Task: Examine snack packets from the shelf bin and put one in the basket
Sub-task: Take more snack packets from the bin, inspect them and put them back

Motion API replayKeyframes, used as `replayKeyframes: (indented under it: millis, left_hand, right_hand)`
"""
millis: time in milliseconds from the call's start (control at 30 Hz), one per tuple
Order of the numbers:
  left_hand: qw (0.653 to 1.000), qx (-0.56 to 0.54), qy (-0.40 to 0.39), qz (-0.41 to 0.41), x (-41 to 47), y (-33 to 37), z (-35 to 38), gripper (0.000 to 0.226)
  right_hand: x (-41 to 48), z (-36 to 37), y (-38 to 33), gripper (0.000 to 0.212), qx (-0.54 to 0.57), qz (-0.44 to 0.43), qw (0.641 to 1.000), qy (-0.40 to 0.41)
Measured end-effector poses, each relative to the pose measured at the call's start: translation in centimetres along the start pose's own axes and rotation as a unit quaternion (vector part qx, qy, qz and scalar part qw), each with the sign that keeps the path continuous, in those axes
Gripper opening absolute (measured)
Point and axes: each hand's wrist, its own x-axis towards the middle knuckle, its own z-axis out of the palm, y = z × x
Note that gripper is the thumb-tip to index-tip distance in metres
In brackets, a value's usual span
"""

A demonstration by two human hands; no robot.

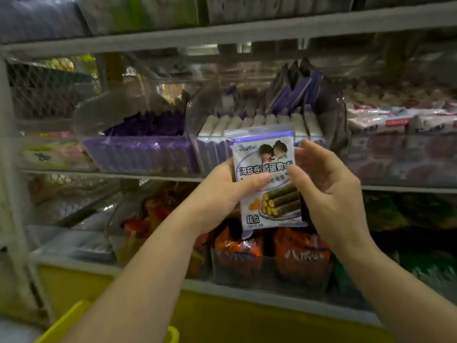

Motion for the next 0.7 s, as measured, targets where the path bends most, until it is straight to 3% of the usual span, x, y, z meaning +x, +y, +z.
replayKeyframes:
  millis: [67, 133, 233, 300, 467, 700]
  left_hand:
    - [1.000, -0.005, -0.020, -0.018, -0.9, -1.9, 0.1, 0.047]
    - [0.998, 0.010, -0.041, -0.043, -1.7, -3.6, 0.3, 0.048]
    - [0.997, 0.018, -0.032, -0.073, -2.7, -5.6, 0.7, 0.042]
    - [0.997, 0.002, -0.010, -0.071, -2.9, -6.6, 0.9, 0.038]
    - [0.990, -0.011, 0.137, -0.017, -2.4, -7.8, 1.0, 0.023]
    - [0.983, -0.044, 0.167, -0.064, -2.9, -8.5, 1.1, 0.022]
  right_hand:
    - [-1.0, 0.6, 1.0, 0.059, 0.084, 0.089, 0.992, 0.009]
    - [-1.9, 1.0, 2.2, 0.045, 0.167, 0.164, 0.972, -0.007]
    - [-3.0, 1.6, 3.6, 0.032, 0.222, 0.224, 0.949, -0.019]
    - [-3.6, 1.8, 4.5, 0.032, 0.239, 0.245, 0.940, -0.017]
    - [-4.9, 2.1, 6.0, 0.028, 0.222, 0.270, 0.937, -0.021]
    - [-5.0, 2.1, 6.2, 0.017, 0.296, 0.337, 0.893, -0.022]
